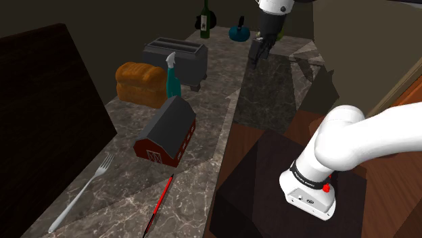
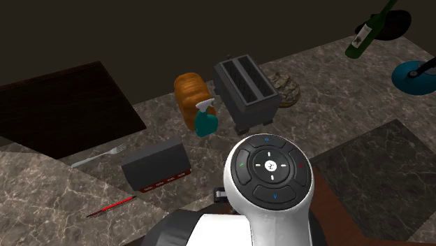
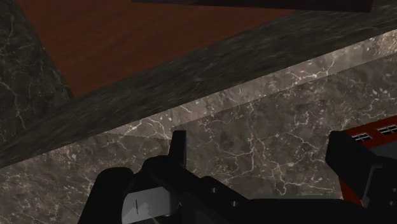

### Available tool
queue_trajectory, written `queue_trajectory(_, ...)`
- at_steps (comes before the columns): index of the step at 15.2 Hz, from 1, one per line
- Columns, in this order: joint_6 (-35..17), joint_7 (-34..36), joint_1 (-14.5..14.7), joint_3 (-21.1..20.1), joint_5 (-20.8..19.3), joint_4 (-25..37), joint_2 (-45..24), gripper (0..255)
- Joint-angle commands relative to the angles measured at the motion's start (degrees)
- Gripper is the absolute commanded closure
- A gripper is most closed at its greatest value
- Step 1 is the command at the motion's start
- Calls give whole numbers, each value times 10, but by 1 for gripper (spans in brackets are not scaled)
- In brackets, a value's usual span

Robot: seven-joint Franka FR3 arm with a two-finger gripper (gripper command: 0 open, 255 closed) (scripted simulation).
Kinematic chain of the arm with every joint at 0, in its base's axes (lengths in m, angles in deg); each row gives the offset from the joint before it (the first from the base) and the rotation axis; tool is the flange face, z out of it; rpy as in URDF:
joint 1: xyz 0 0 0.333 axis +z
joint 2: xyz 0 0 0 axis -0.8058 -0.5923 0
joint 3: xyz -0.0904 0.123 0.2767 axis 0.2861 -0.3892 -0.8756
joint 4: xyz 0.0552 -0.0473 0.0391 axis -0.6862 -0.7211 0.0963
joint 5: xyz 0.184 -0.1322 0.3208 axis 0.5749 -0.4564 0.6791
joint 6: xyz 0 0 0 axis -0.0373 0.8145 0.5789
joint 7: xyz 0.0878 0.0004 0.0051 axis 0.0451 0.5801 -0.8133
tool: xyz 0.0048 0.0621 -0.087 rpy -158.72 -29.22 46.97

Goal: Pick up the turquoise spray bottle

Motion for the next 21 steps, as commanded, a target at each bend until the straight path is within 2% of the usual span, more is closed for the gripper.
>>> queue_trajectory(1, 0, 0, 0, 0, 0, 0, 0, 0)
queue_trajectory(6, -27, 135, -11, -67, 31, 50, -86, 0)
queue_trajectory(11, -43, 268, -26, -124, 40, 128, -190, 0)
queue_trajectory(16, -44, 399, -39, -169, 26, 232, -308, 0)
queue_trajectory(21, -22, 526, -40, -196, -8, 366, -438, 0)
